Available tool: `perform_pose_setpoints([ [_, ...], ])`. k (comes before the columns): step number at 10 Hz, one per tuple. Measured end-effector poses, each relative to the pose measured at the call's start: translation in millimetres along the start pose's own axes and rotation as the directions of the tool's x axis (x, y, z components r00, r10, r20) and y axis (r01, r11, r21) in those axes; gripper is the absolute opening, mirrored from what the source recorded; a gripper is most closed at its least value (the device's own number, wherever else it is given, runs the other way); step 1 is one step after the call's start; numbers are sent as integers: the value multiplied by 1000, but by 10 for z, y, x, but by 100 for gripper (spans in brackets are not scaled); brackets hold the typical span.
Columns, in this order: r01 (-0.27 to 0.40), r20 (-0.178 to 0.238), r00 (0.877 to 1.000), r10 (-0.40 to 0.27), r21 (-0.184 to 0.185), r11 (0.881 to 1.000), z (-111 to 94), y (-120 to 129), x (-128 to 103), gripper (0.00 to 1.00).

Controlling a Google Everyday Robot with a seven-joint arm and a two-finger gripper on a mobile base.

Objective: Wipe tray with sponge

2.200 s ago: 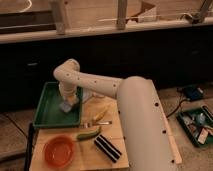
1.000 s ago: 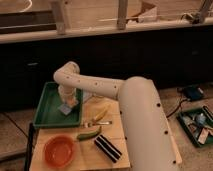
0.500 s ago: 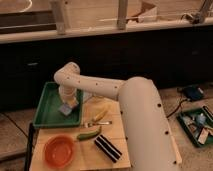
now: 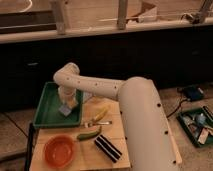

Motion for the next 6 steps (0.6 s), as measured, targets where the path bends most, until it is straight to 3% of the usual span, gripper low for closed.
perform_pose_setpoints([
  [6,10,0,1000,-10,-2,1000,18,40,-9,1],
])
